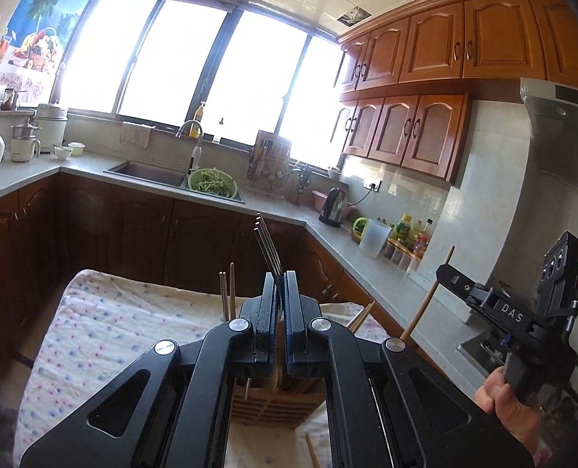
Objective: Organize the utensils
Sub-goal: 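Carry the fork and chopstick up and lower them into the wooden holder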
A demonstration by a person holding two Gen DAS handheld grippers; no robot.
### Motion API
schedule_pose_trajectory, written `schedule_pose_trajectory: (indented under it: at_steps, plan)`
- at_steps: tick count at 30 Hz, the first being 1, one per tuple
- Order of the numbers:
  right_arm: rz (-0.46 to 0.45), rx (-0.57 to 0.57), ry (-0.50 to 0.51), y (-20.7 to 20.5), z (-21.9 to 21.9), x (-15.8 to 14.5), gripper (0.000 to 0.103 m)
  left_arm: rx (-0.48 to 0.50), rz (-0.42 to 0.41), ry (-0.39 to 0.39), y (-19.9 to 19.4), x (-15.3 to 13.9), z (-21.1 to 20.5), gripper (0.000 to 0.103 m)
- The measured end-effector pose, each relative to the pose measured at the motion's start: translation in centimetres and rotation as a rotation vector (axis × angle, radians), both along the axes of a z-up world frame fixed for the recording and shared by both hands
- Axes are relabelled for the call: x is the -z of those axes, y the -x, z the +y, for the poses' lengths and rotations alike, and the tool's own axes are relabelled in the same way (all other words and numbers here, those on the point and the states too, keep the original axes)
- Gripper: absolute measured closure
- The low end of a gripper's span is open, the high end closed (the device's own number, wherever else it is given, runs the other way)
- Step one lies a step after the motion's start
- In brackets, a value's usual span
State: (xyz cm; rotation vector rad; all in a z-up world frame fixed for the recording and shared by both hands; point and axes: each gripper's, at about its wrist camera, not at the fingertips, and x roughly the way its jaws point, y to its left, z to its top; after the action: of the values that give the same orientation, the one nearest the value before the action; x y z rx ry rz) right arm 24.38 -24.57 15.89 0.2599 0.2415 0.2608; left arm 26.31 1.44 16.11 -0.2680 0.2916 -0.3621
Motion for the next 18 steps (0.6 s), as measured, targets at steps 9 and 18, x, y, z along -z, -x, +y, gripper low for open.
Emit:
schedule_pose_trajectory:
  at_steps: [9, 18]
  plan:
    - [-0.056, 0.033, 0.036, -2.6, 0.7, -0.2, 0.097, -0.036, 0.008, -0.001, -4.0, 1.8, -1.4, 0.101]
    - [-0.047, 0.067, 0.034, -4.6, 0.9, 3.8, 0.097, -0.057, 0.100, -0.001, -7.2, 6.1, -2.7, 0.101]
